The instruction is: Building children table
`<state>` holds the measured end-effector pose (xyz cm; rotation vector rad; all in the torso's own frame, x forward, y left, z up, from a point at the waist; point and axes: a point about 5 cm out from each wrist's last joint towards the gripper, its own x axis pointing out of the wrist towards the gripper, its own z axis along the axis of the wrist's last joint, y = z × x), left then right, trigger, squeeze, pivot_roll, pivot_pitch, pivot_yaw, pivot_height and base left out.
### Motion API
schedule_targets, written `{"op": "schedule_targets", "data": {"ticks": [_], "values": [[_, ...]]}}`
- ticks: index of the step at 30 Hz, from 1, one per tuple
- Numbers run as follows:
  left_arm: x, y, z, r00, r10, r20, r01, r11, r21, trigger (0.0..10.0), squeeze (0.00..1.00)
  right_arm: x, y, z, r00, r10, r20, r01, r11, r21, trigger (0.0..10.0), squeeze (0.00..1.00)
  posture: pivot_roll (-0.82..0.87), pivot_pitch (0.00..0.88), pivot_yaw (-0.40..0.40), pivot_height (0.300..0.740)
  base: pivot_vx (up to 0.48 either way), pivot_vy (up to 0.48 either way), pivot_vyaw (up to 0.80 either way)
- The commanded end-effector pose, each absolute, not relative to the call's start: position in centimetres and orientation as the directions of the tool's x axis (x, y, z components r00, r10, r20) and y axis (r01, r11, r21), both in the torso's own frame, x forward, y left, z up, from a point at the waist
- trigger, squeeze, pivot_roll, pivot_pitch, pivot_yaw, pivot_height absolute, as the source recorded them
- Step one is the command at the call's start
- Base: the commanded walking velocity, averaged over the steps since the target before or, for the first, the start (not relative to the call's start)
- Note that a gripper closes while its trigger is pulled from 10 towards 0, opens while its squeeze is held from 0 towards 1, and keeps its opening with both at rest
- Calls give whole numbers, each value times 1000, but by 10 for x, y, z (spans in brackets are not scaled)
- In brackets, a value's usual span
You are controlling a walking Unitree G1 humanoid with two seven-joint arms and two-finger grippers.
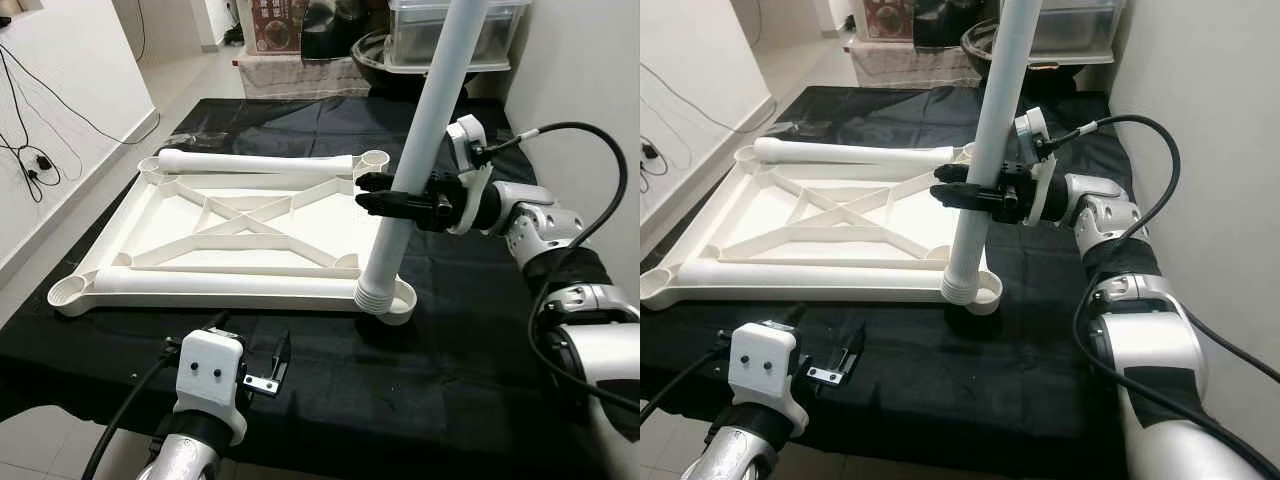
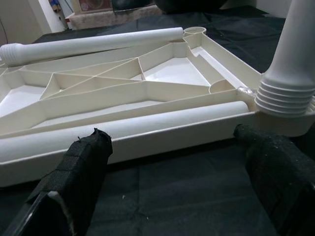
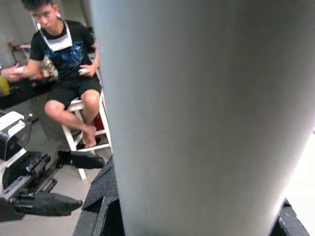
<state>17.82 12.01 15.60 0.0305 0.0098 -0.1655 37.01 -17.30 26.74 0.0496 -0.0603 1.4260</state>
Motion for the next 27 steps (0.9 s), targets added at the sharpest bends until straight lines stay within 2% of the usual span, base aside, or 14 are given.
{"op": "schedule_targets", "data": {"ticks": [1,14,21,27], "values": [[176,121,156,986,-164,-21,165,986,32,10000,0,371,-173,267,138,990,39,-990,139,-19,10000,0,124,178,51,740,0,0,0],[177,122,157,987,-162,-23,162,986,41,10000,0,371,-179,275,116,992,-41,-992,113,-62,10000,0,114,168,50,740,0,0,0],[178,121,158,987,-159,-19,160,986,45,10000,0,368,-174,260,82,990,-118,-996,78,-33,10000,0,115,167,47,740,0,0,0],[179,121,158,987,-157,-19,157,986,48,10000,0,370,-173,251,91,985,-145,-996,87,-33,10000,0,118,169,46,740,0,0,0]]}}
